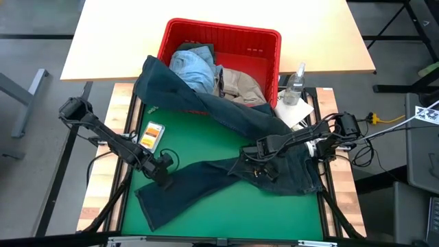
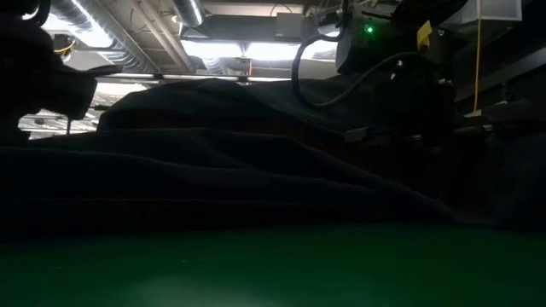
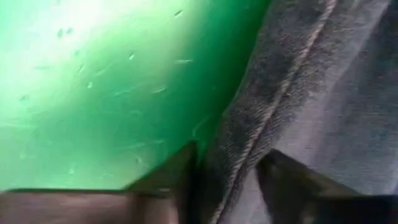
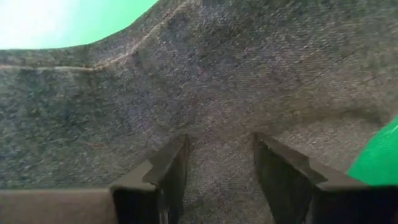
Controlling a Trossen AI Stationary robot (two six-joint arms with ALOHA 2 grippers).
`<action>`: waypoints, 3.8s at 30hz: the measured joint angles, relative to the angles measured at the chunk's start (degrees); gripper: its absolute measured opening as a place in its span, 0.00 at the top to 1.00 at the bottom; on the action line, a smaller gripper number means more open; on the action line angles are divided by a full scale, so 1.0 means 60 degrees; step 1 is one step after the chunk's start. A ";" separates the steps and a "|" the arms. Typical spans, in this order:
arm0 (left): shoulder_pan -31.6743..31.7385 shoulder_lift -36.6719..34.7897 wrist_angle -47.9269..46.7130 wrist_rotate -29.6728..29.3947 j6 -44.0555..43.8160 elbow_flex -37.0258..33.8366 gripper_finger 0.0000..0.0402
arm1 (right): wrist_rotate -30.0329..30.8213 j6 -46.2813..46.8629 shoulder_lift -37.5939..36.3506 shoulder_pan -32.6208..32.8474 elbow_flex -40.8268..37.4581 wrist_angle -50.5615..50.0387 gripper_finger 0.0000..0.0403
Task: Fold laundry
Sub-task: Fold the dark blue jeans
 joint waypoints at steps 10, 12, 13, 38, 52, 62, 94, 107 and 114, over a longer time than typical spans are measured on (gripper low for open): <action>0.1553 -0.0079 -0.0738 -0.0207 0.1035 0.0774 0.99 | 0.0164 0.0477 -0.0018 0.0000 0.0014 -0.1376 0.54; 0.1987 -0.0121 -0.1612 -0.0372 0.1778 0.1272 0.99 | 0.0160 0.0484 -0.0018 0.0000 0.0014 -0.1590 0.54; 0.2199 -0.0144 -0.2235 -0.0551 0.2145 0.1592 0.99 | 0.0160 0.0488 -0.0017 0.0000 0.0012 -0.1657 0.54; 0.2653 0.0129 -0.6831 -0.3387 0.7909 0.5973 1.00 | 0.0161 0.2169 -0.2390 0.0385 -0.0022 -0.2838 0.54; -0.0157 0.2092 -0.2213 -0.0148 0.6459 0.3849 0.98 | 0.1035 0.3251 -0.2393 0.2494 -0.0220 -0.2587 0.54; -0.0902 0.3724 -0.0749 0.1337 0.3916 0.3845 0.81 | 0.0131 0.4475 -0.2396 0.2773 -0.1946 -0.1570 0.54; 0.1204 0.0950 -0.3447 0.1874 0.3317 0.3838 0.67 | -0.0463 0.4225 -0.2368 0.2761 -0.1576 -0.2118 0.54; 0.1950 0.0490 -0.5391 0.1091 0.2681 0.2877 0.67 | -0.0363 0.3684 -0.2371 0.2761 -0.0644 -0.3111 0.54; 0.2006 0.0490 -0.4172 0.1047 0.2484 0.1435 0.67 | -0.0357 0.3621 -0.2375 0.2761 -0.0630 -0.3188 0.54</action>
